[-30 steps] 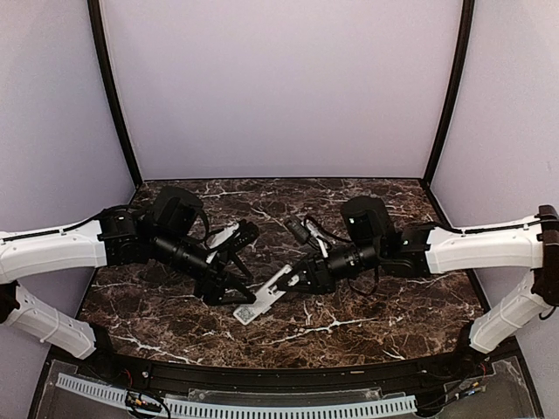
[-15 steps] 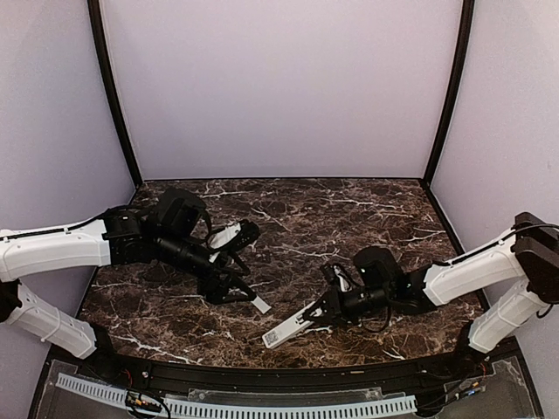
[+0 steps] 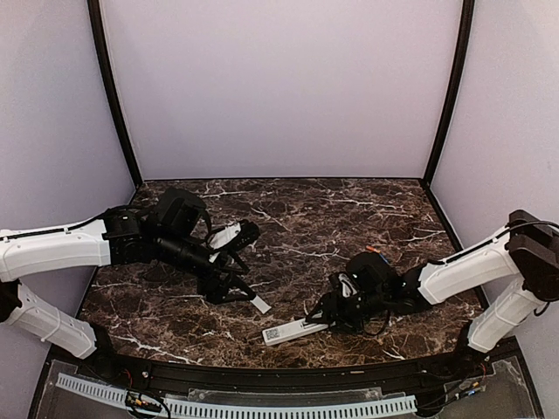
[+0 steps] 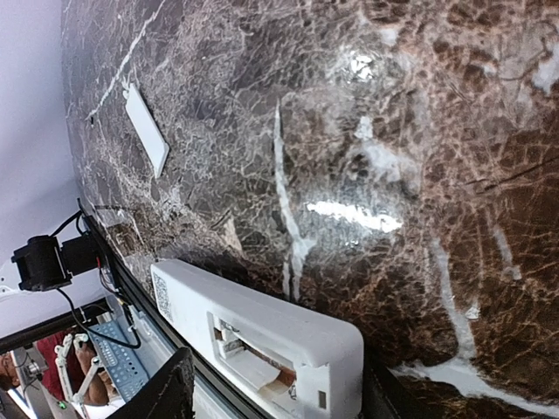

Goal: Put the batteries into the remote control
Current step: Place the remote control without the battery cover at the center of the board, then move the remote control without the battery cover to the center of the board.

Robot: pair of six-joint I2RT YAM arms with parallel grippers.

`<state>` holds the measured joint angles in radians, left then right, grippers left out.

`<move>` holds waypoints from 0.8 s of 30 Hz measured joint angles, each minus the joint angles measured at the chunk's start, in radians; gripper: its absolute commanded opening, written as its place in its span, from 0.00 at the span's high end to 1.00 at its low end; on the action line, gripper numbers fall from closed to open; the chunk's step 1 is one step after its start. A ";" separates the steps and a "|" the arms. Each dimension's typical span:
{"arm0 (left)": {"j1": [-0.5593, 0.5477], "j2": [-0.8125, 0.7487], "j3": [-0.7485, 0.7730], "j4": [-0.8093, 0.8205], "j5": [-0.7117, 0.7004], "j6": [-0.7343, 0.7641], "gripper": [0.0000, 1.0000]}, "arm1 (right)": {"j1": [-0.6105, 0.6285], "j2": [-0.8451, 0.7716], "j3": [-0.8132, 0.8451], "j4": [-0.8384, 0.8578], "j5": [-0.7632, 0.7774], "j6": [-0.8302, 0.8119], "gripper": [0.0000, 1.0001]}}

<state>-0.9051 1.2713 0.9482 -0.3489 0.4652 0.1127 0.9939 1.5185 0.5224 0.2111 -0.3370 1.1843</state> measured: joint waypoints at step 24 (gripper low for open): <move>-0.050 0.084 -0.040 0.013 -0.104 0.112 0.07 | 0.021 -0.019 0.388 -0.735 0.192 -0.387 0.28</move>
<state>-0.9546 1.3552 0.9085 -0.3355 0.3614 0.2249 1.0145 1.4994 0.9104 -0.5240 -0.1452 0.7971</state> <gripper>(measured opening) 0.894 0.715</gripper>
